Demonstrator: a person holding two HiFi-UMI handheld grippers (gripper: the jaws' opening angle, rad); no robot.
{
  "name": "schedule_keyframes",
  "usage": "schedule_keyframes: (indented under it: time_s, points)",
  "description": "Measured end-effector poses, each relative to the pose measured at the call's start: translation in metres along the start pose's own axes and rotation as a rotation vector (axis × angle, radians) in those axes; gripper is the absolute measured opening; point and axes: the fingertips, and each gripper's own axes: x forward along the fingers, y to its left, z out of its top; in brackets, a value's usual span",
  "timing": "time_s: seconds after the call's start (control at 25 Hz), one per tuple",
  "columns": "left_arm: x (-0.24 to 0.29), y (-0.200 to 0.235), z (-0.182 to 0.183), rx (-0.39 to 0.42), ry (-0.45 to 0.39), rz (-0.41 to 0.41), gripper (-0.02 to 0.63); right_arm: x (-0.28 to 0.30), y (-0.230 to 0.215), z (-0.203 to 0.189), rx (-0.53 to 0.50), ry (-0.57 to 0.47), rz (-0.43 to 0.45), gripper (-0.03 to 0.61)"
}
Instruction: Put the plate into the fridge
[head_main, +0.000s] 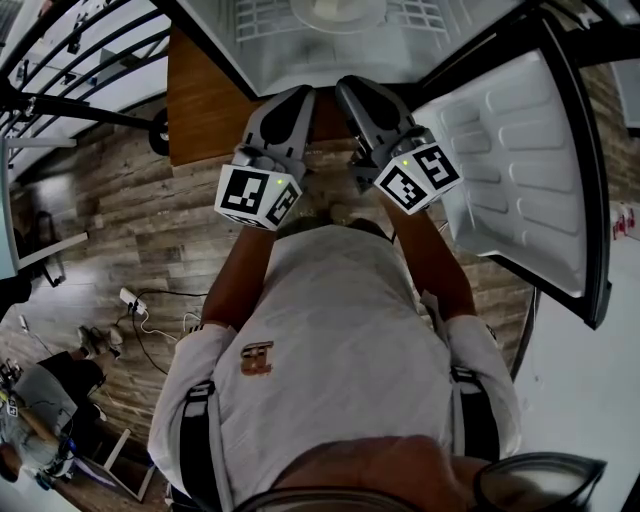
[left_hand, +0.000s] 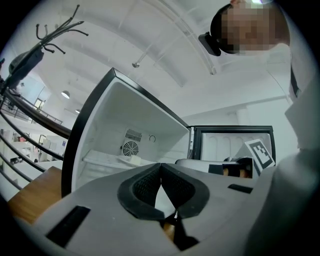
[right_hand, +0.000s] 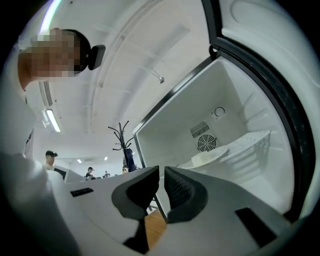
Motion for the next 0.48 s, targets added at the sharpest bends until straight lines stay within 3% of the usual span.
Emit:
schedule_keyframes:
  time_s: [0.48]
  points:
    - [-0.006,-0.008,0.01,0.074,0.0,0.034,0.018,-0.006,0.038,0.001,-0.378,0.049,0.089,0.043]
